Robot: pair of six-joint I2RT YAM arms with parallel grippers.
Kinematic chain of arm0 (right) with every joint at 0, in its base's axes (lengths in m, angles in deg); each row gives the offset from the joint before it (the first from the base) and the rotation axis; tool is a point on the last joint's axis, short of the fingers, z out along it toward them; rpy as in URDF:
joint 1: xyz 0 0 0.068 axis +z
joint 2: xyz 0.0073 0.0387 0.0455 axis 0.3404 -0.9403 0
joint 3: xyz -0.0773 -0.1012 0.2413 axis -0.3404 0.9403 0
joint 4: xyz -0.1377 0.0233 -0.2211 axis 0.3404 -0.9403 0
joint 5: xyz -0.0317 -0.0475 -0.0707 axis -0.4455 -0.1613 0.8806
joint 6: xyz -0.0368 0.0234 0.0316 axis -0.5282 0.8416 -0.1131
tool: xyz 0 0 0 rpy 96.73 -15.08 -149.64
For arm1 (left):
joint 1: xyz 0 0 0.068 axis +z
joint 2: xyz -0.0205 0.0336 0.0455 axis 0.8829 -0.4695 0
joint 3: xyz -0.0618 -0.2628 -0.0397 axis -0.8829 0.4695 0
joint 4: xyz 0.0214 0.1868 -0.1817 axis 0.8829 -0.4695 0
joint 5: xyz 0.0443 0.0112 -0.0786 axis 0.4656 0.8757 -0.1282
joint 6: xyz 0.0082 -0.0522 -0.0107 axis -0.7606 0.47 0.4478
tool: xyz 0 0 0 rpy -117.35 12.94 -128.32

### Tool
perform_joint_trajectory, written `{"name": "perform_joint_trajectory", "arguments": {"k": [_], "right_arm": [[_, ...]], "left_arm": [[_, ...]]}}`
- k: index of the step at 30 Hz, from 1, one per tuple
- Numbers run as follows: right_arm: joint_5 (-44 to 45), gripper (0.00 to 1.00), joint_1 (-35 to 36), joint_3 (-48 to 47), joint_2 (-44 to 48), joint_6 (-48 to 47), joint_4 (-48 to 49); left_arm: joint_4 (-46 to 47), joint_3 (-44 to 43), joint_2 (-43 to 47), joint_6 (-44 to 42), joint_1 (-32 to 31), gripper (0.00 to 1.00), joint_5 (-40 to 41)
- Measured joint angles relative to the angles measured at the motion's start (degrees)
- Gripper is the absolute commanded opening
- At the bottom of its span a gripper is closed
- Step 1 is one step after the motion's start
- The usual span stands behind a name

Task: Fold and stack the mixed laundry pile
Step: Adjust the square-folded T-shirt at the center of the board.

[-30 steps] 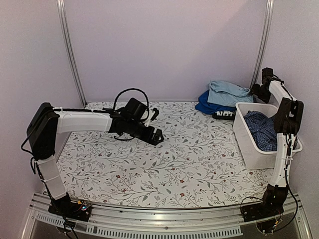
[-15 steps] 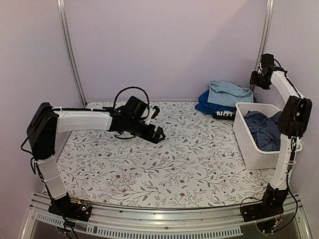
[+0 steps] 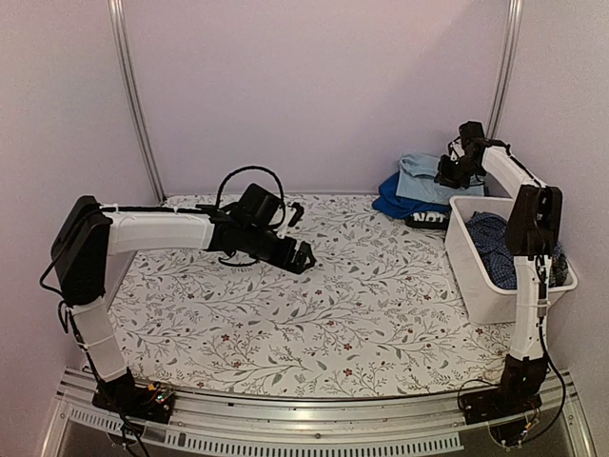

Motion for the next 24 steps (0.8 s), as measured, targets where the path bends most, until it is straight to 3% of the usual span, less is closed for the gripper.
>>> {"name": "perform_joint_trajectory", "arguments": {"k": [24], "right_arm": [[15.3,0.23,-0.2,-4.4,-7.1,-3.2,10.8]], "left_arm": [[-1.3,0.0,0.0,0.2,0.0,1.00,2.3]]}}
